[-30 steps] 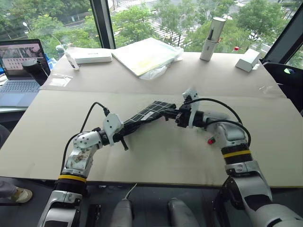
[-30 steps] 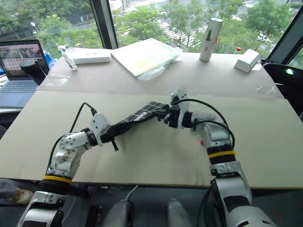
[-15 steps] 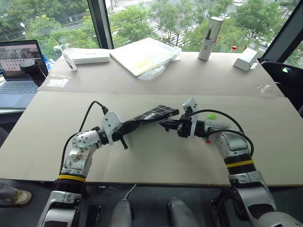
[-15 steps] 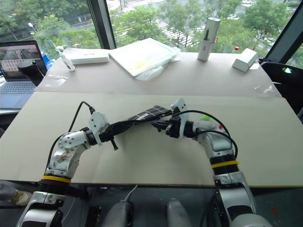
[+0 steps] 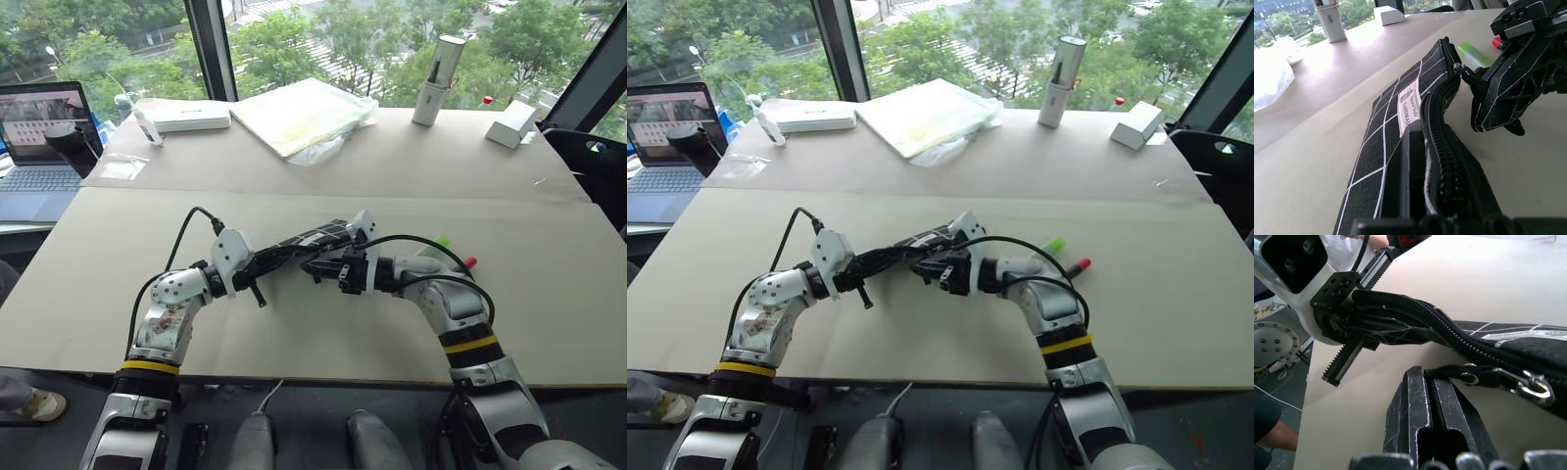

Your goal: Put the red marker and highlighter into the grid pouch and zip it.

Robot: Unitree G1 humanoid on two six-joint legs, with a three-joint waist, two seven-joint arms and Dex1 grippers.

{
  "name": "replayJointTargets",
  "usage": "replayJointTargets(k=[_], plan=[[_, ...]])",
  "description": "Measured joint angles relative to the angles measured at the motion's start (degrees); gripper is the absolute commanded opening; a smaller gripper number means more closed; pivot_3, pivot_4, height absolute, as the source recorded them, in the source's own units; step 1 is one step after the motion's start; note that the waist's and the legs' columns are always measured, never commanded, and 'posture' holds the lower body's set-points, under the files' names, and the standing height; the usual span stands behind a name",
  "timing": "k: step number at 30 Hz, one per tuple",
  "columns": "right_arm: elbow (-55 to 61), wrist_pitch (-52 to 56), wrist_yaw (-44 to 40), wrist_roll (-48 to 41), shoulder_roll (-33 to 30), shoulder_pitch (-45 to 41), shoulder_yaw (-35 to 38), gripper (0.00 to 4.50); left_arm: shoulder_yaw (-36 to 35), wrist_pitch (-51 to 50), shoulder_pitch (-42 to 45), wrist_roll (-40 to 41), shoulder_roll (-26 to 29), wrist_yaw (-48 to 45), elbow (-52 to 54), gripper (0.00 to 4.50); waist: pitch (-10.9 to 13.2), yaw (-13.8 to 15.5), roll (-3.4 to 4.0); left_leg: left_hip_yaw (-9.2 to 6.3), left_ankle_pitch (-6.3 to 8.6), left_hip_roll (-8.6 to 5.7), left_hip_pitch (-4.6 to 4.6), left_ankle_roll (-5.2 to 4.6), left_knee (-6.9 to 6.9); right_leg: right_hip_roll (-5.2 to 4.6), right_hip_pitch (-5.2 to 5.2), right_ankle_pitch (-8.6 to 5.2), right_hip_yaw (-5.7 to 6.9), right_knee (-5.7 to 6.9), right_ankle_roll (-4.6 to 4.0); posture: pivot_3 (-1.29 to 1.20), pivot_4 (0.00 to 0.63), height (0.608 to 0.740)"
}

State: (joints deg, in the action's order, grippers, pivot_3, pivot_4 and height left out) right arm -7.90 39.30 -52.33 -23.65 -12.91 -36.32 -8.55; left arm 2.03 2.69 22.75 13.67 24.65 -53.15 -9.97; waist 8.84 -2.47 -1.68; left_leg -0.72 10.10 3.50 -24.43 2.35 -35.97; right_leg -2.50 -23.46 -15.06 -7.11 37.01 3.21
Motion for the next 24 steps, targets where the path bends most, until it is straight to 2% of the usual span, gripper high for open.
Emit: replayJointTargets(k=[7, 11, 12, 13, 17, 18, 20, 22, 24], plan=[[1.79, 1.92, 0.7, -0.27, 4.47, -1.61, -1.95, 0.02, -0.09, 0.12, 0.4, -0.02, -0.52, 0.42, -0.59, 0.0, 0.0, -0.02, 0.0, -0.06, 0.0, 0.0, -0.02, 0.0, 0.0, 0.0, 0.0, 0.0, 0.05, 0.01, 0.0, 0.0, 0.15, 0.74], [1.78, 2.39, 0.83, -0.08, 4.32, -1.58, -2.59, 0.02, -0.09, 0.24, 0.4, -0.03, -0.82, 0.55, -0.97, 0.0, 0.0, 0.19, 0.0, -0.09, -0.01, -0.02, -0.06, 0.01, -0.04, -0.01, 0.01, 0.0, 0.07, 0.0, 0.0, 0.0, 0.15, 0.74], [1.74, 2.32, 1.04, 0.1, 4.16, -1.59, -2.62, 0.68, -0.09, 0.29, 0.4, -0.04, -0.96, 0.69, -0.97, 0.0, 0.0, 0.15, 0.0, -0.09, -0.01, -0.02, -0.06, 0.01, -0.03, -0.01, 0.01, 0.0, 0.07, 0.0, 0.0, 0.0, 0.15, 0.74], [1.39, 1.97, 1.49, 0.59, 4.0, -1.61, -2.64, 0.8, -0.14, 0.32, 0.4, -0.05, -1.12, 0.95, -0.98, 0.0, 0.0, 0.1, 0.0, -0.09, -0.01, -0.01, -0.05, 0.01, -0.03, 0.0, 0.0, 0.0, 0.08, 0.0, 0.0, 0.0, 0.15, 0.74], [-2.8, -0.2, 4.05, 2.45, 3.38, -2.37, -1.79, 2.27, -0.43, 0.59, 0.68, -0.09, -1.55, 1.47, -1.15, 0.0, 0.0, -0.02, 0.0, -0.12, -0.01, -0.02, -0.05, 0.01, -0.01, 0.01, -0.01, 0.0, 0.09, 0.01, -0.01, 0.0, 0.15, 0.74], [-3.04, -0.21, 4.24, 2.5, 2.81, -2.7, -1.37, 2.51, -0.32, 0.61, 0.66, -0.09, -1.64, 1.4, -1.15, 0.0, 0.0, 0.05, 0.0, -0.12, -0.01, -0.02, -0.08, 0.01, -0.02, 0.0, -0.01, 0.0, 0.1, 0.0, -0.01, 0.0, 0.15, 0.74], [-2.67, -0.07, 4.09, 1.9, 2.31, -3.21, 0.0, 3.33, -0.3, 0.74, 0.7, -0.09, -1.72, 1.42, -1.15, 0.0, 0.0, 0.01, 0.0, -0.12, -0.01, -0.02, -0.09, 0.01, -0.02, 0.0, -0.01, 0.0, 0.09, 0.0, -0.01, 0.0, 0.15, 0.74], [-0.84, 1.04, 3.56, -0.07, 0.82, -2.91, 1.07, 3.96, -0.29, 0.84, 0.76, -0.09, -1.83, 1.56, -1.15, 0.0, 0.0, 0.09, 0.0, -0.15, -0.01, -0.02, -0.11, 0.01, -0.02, 0.0, -0.01, 0.0, 0.1, 0.0, -0.01, 0.0, 0.15, 0.74], [3.61, 3.6, 2.21, -2.87, -2.13, -1.23, 3.19, 3.96, -0.36, 1.03, 0.77, -0.08, -1.84, 1.62, -1.17, 0.0, 0.0, 0.36, 0.0, -0.21, -0.01, -0.06, -0.19, 0.01, -0.04, -0.01, 0.0, 0.0, 0.11, -0.02, -0.01, 0.0, 0.15, 0.74]])
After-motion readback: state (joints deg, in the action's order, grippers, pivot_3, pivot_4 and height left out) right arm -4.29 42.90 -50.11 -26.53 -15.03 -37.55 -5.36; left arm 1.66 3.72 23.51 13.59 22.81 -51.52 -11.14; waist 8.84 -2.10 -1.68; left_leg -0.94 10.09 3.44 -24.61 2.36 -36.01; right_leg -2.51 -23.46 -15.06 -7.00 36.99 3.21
